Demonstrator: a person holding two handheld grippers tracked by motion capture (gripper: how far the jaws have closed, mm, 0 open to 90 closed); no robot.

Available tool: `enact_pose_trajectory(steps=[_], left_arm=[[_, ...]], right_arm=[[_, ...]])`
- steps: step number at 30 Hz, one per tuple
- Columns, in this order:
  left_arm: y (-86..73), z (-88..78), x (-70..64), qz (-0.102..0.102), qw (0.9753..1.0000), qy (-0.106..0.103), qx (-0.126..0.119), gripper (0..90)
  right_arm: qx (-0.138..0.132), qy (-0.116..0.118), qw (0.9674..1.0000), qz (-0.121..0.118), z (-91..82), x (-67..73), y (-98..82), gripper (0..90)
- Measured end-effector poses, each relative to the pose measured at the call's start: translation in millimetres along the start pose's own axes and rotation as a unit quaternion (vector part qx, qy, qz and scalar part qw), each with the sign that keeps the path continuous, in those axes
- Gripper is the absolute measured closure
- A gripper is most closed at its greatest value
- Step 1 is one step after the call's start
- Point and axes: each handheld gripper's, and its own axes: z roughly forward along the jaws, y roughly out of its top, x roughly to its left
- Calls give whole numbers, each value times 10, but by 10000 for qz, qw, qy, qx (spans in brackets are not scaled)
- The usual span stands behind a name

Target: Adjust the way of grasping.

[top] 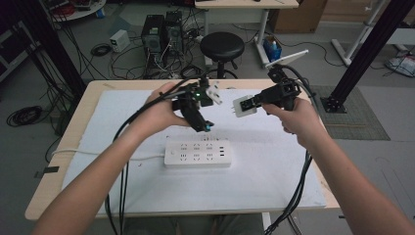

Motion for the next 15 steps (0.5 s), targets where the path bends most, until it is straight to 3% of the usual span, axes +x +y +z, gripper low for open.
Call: enact_pose_trajectory(steps=[1,2,3,4,7,8,10,12,14,15], left_arm=[[-92,-14,58,-147,9995,-93,270,245],[-211,-36,120,-369,9971,-205,637,245],[-290,-47,149,-576,9945,-267,833,241],[-398,-62,191,-830,9900,-377,1074,224],[-709,-143,291,-1418,9730,-630,1707,219],[-807,-169,325,-1548,9685,-664,1836,219],[-987,-218,386,-1913,9584,-679,2007,219],[-1140,-254,438,-2203,9494,-707,2124,218],[-1254,-276,472,-2359,9443,-626,2210,211],[-1254,-276,472,-2359,9443,-626,2210,193]], right_arm=[[133,-307,9990,-286,-41,27,20,620],[258,-596,9960,-607,-75,55,35,620],[440,-845,9912,-914,-103,88,52,619],[573,-948,9883,-1051,-116,105,63,620],[1061,-1598,9670,-1674,-136,170,101,619],[1228,-1795,9577,-1885,-136,179,113,619],[1433,-2023,9448,-2143,-127,187,126,619],[1600,-2155,9377,-2205,-123,169,140,619],[1771,-2315,9262,-2393,-101,149,140,619],[1771,-2315,9262,-2393,-101,149,140,619]])
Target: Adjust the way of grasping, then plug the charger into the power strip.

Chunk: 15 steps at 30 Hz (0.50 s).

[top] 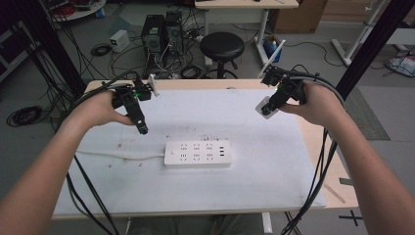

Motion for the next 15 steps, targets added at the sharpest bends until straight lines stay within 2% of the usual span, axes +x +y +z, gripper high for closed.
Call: enact_pose_trajectory(steps=[1,2,5,6,8,10,11,15], left_arm=[[-83,11,87,-128,9999,14,15,192],[-83,11,87,-128,9999,14,15,192],[-179,-7,153,-295,9995,-23,-115,192],[-195,-17,154,-296,9994,-36,-182,192],[-208,-30,153,-303,9993,-75,-223,192],[-238,-80,142,-222,9990,-107,-373,189],[-250,-94,141,-214,9987,-142,-432,171],[-289,-113,131,-186,9986,-125,-478,166]], right_arm=[[219,-130,9996,-79,28,6,3,618],[235,-126,9996,-86,36,5,4,619],[250,-109,9995,-163,35,8,7,618],[214,-116,9996,-130,32,22,12,619],[162,-87,9996,-218,31,21,19,618],[142,-49,9990,-414,27,36,60,618],[143,-47,9989,-435,29,43,79,618],[56,-33,9978,-653,80,89,178,618]])
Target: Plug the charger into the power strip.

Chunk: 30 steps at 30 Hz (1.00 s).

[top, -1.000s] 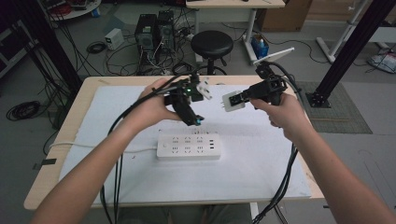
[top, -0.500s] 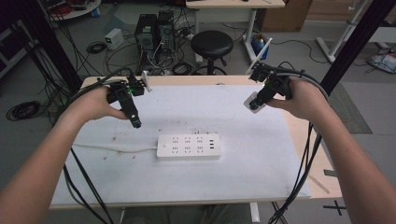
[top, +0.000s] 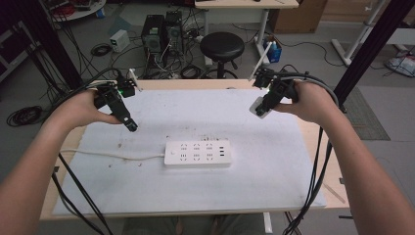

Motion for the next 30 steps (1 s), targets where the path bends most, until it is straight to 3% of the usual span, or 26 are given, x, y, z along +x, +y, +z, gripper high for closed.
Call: enact_pose_trajectory(steps=[3,7,8,9,12,16,18,21,23,24,25,30], left_arm=[[-34,12,-21,28,10000,-1,-25,167],[-94,70,-68,38,10000,13,-30,166],[-94,70,-68,38,10000,13,-30,166],[-126,89,-80,54,10000,21,-38,166],[-180,120,-95,53,10000,-7,-65,167],[-254,156,-119,30,9999,-54,-116,166],[-269,165,-122,32,9999,-43,-94,167],[-318,219,-141,54,10000,-54,-60,166],[-318,219,-141,54,10000,-54,-60,166],[-338,256,-152,20,9999,-93,-48,166],[-342,263,-148,53,9999,-87,-18,166],[-356,325,-156,38,9999,-124,-40,166]], right_arm=[[-12,7,9999,-99,51,31,70,619],[85,80,9983,-573,247,140,300,618],[85,80,9983,-573,247,140,300,618],[98,162,9967,-790,353,208,403,618],[211,317,9943,-1000,514,329,547,619],[338,473,9871,-1492,779,491,726,619],[383,511,9855,-1569,843,533,766,619],[627,602,9781,-1892,1122,669,872,619],[684,576,9762,-1975,1182,697,883,619],[768,650,9726,-2094,1279,724,899,619],[762,659,9734,-2057,1307,744,902,619],[827,682,9675,-2291,1450,779,928,619]])
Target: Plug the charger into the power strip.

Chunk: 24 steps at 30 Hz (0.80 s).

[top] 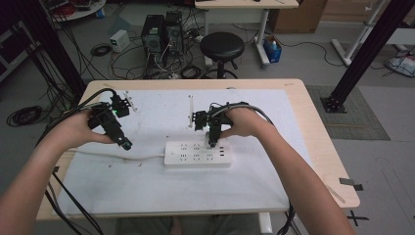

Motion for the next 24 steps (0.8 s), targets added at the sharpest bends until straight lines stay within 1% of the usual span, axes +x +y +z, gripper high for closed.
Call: enact_pose_trajectory(steps=[1,2,3,4,5,6,7,8,9,11,12,14,15,16,18,19,21,22,23,24], left_arm=[[0,10,-3,8,10000,3,13,166],[0,22,-4,1,10000,-2,22,166],[0,33,-4,-8,10000,-9,15,166],[2,35,4,33,10000,-13,57,166],[0,44,5,15,10000,-29,46,166],[-1,51,2,-6,10000,-35,27,166],[0,54,5,13,10000,-31,36,166],[1,56,7,23,10000,-40,43,166],[1,60,5,19,10000,-51,37,166],[1,69,3,28,10000,-68,42,166],[3,74,5,48,9999,-79,62,166],[5,86,2,35,9999,-91,58,166],[14,100,5,70,9999,-108,100,167],[20,114,1,47,9999,-123,75,167],[20,114,1,47,9999,-123,75,167],[52,140,-6,75,9998,-144,113,166],[64,150,-10,93,9998,-149,111,166],[89,163,-18,144,9996,-171,149,166],[99,171,-28,117,9997,-174,119,166],[109,172,-30,144,9997,-180,128,166]], right_arm=[[8,17,10000,41,16,10,9,619],[-4,1,10000,26,31,5,16,619],[16,46,10000,-10,42,-1,21,619],[-33,42,10000,-42,57,-1,31,619],[33,51,10000,-24,65,10,41,619],[30,77,9999,-110,88,8,52,619],[87,80,9998,-131,108,9,63,619],[85,63,9999,-137,121,14,69,619],[81,111,9998,-111,117,10,73,619],[167,83,9996,-210,156,0,78,620],[149,85,9996,-237,157,15,84,620],[156,66,9996,-231,160,19,91,620],[120,32,9991,-394,168,34,91,622],[145,5,9989,-448,166,40,90,623],[129,-21,9988,-476,168,47,91,623],[111,-58,9985,-533,171,55,88,625],[88,-59,9985,-539,177,55,92,625],[104,-54,9985,-537,176,59,100,625],[127,-37,9984,-547,176,45,107,625],[123,-15,9986,-522,177,34,109,625]])
